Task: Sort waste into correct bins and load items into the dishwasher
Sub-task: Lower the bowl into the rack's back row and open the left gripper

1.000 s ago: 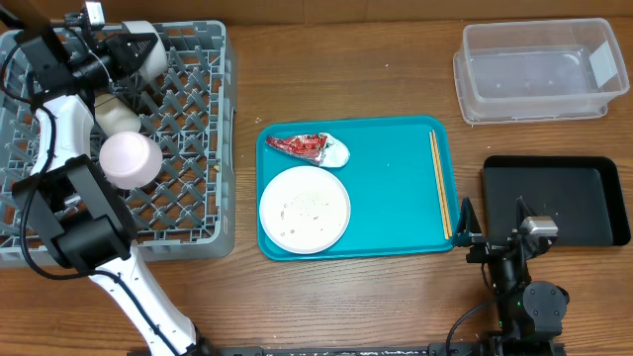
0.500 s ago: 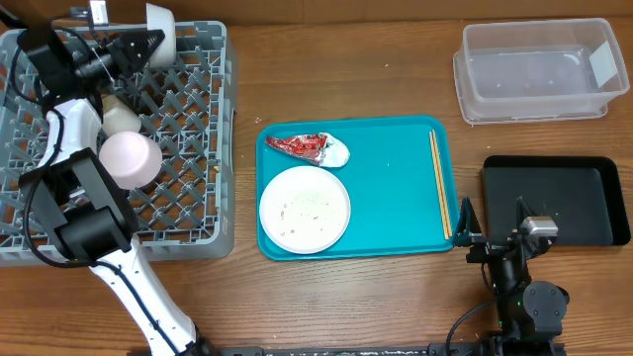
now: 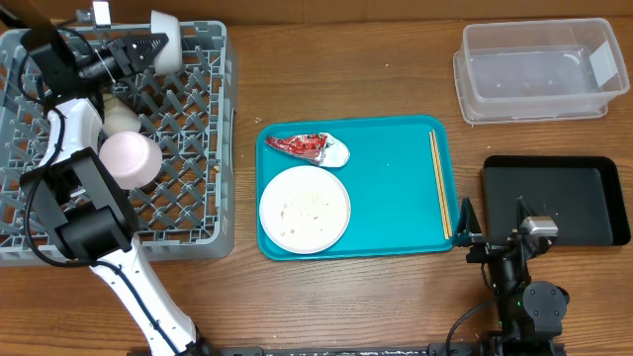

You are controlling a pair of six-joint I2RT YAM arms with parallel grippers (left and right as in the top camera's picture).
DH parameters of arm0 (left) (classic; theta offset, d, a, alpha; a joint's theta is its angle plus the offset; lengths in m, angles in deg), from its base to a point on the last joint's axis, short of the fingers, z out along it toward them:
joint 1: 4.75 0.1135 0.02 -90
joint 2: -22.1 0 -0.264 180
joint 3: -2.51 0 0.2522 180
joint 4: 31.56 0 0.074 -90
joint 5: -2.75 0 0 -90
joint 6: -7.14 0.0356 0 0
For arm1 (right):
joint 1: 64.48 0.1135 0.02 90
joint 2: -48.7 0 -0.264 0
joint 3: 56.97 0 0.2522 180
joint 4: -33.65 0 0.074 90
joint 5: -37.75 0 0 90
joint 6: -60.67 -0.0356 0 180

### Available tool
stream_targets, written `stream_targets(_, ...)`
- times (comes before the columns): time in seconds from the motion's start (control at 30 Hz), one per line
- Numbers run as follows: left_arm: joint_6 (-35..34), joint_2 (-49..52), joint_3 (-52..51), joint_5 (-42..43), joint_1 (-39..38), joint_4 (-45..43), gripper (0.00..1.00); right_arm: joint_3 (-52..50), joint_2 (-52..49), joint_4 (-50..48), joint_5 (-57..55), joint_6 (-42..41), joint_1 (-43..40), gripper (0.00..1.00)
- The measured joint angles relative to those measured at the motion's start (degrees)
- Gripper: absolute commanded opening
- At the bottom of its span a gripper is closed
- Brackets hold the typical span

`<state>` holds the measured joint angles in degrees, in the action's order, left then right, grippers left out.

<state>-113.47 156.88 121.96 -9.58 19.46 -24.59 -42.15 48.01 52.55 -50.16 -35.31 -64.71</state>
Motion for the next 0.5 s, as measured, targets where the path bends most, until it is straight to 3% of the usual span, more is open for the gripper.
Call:
stream_targets(0.13, 2.71, -0.11, 0.46, -2.23, 0.00, 5.42, 0.04, 0.00, 0.00, 0.00, 0.00, 0.00, 0.00, 1.00)
stream_targets(0.5, 4.42, -0.13, 0.59, -4.76, 3.23, 6.64, 0.07, 0.00, 0.00, 0.04, 0.02, 0.00, 0.00, 1.00)
